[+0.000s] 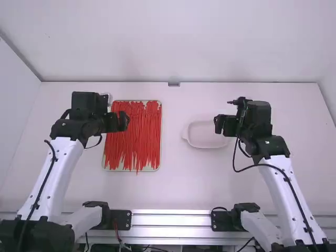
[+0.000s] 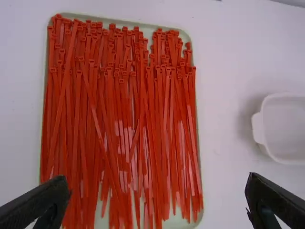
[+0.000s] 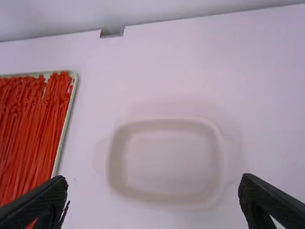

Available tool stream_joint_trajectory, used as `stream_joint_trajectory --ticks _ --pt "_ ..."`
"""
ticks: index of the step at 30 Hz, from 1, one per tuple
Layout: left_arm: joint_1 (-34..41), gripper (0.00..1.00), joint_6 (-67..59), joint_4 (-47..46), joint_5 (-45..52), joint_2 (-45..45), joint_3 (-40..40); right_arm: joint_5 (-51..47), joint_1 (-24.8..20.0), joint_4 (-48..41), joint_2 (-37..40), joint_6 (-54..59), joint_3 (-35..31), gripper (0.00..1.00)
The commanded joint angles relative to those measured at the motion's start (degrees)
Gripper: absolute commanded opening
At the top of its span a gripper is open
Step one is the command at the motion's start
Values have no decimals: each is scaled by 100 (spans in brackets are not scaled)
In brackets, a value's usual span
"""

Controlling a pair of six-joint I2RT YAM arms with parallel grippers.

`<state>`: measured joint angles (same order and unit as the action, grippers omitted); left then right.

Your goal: Fasten the cable tie

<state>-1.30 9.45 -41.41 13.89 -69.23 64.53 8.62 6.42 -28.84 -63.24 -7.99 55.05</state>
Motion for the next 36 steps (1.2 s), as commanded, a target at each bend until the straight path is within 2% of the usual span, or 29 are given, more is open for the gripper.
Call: stream_joint_trajectory --ticks 1,8,24,30,36 --pt "-59 98 154 -52 0 -101 213 30 120 -33 -90 5 265 98" --pt "-59 99 157 -101 -7 -278 289 13 337 -92 -162 201 313 98" --pt "-68 99 168 369 -295 -420 293 37 354 4 -164 197 310 98" --pt "-59 99 164 304 -302 -1176 782 33 328 -11 -164 197 310 99" --pt "-59 99 168 -153 -557 -2533 1808 35 328 -9 -164 199 310 98"
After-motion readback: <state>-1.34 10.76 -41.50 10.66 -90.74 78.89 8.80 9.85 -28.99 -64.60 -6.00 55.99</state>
